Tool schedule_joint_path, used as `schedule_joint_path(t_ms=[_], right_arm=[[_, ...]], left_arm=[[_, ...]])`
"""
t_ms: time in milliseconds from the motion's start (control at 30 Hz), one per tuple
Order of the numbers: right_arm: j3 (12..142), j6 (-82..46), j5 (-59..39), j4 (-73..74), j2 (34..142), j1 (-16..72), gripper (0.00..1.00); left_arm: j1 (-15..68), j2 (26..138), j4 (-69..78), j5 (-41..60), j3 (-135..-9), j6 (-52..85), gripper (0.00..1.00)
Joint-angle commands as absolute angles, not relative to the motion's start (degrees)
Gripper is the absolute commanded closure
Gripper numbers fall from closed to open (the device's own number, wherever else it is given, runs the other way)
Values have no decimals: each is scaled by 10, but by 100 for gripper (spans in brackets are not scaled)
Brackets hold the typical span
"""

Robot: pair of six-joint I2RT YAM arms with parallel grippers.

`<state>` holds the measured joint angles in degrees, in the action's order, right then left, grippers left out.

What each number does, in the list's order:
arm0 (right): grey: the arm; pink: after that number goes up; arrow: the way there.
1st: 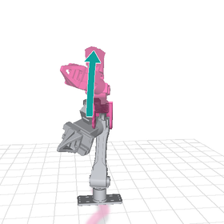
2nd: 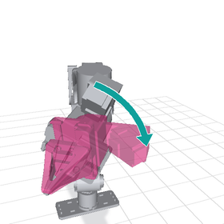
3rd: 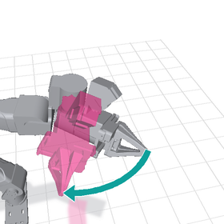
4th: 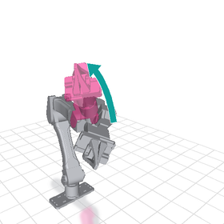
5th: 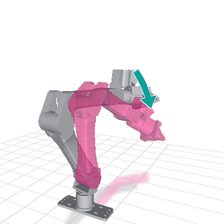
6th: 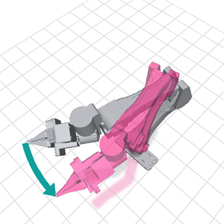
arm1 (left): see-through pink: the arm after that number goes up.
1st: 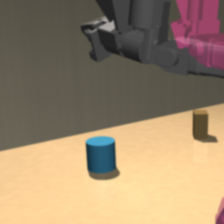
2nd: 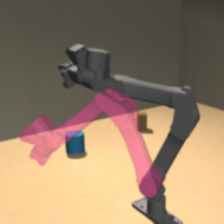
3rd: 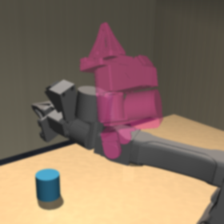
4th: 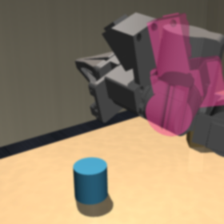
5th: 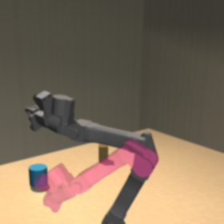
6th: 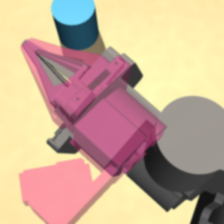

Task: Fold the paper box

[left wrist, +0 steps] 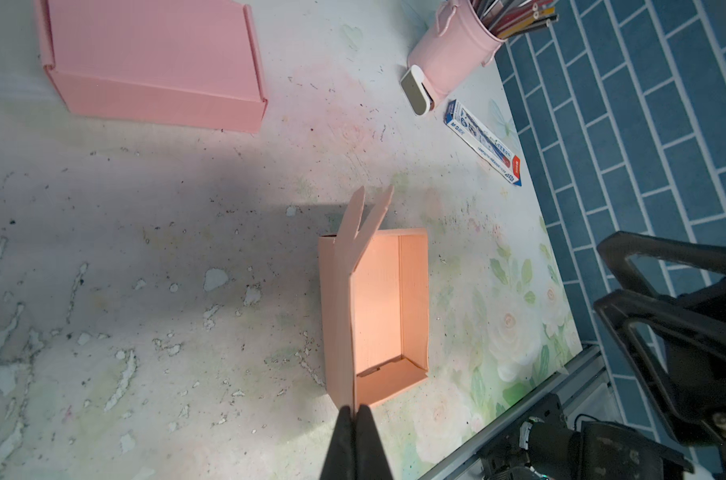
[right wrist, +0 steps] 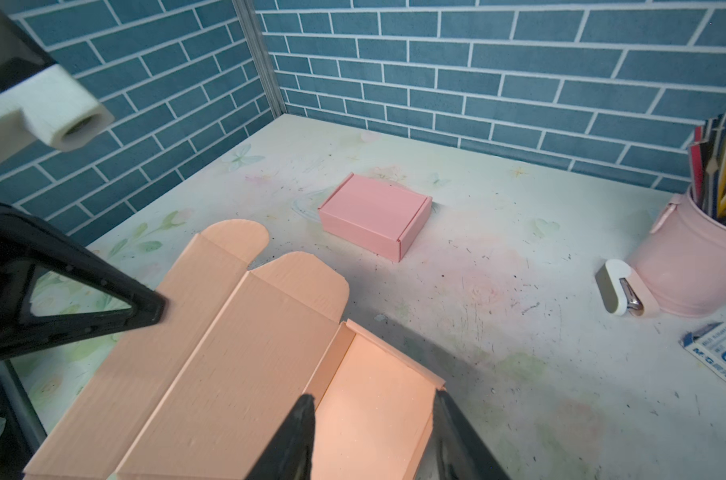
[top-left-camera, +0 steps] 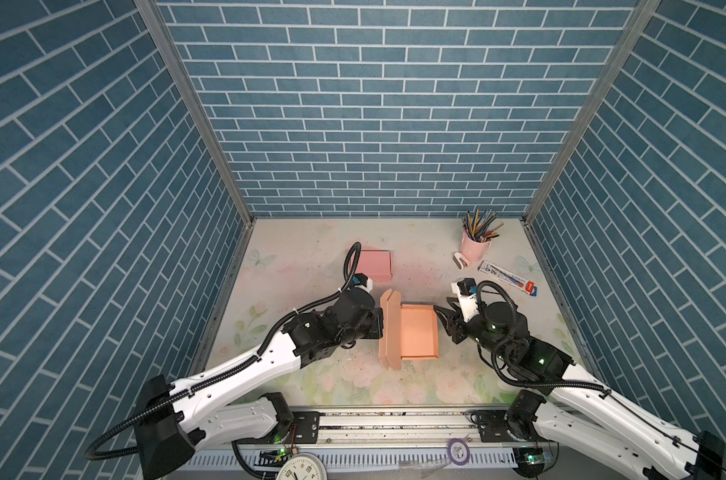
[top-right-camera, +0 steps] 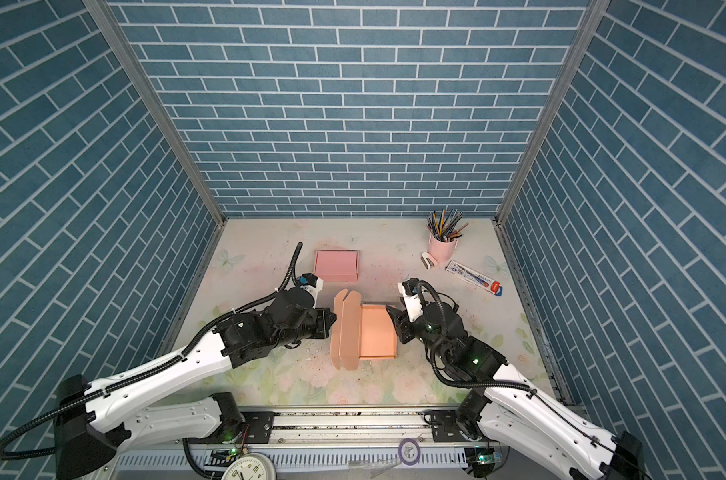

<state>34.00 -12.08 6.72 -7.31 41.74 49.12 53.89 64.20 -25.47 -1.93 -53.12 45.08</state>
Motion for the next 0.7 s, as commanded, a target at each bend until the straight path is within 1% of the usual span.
schedule_joint_path(t_ms=[0, 200, 367, 533, 667], right_arm=[[329, -75, 42, -37, 403, 492, 53], [295, -24, 16, 61, 393, 492, 46], [302, 23, -41, 92, 431, 478, 45], [316, 41, -123, 103, 472, 431, 45], [326, 55, -153, 110, 496, 412, 45]], left_arm=[[534, 659, -297, -5, -576, 363, 100], [534, 693, -369, -7, -662, 278, 100], [534, 711, -402, 0, -703, 228, 100], [528, 718, -422, 20, -726, 186, 100], [526, 721, -425, 46, -730, 159, 100]])
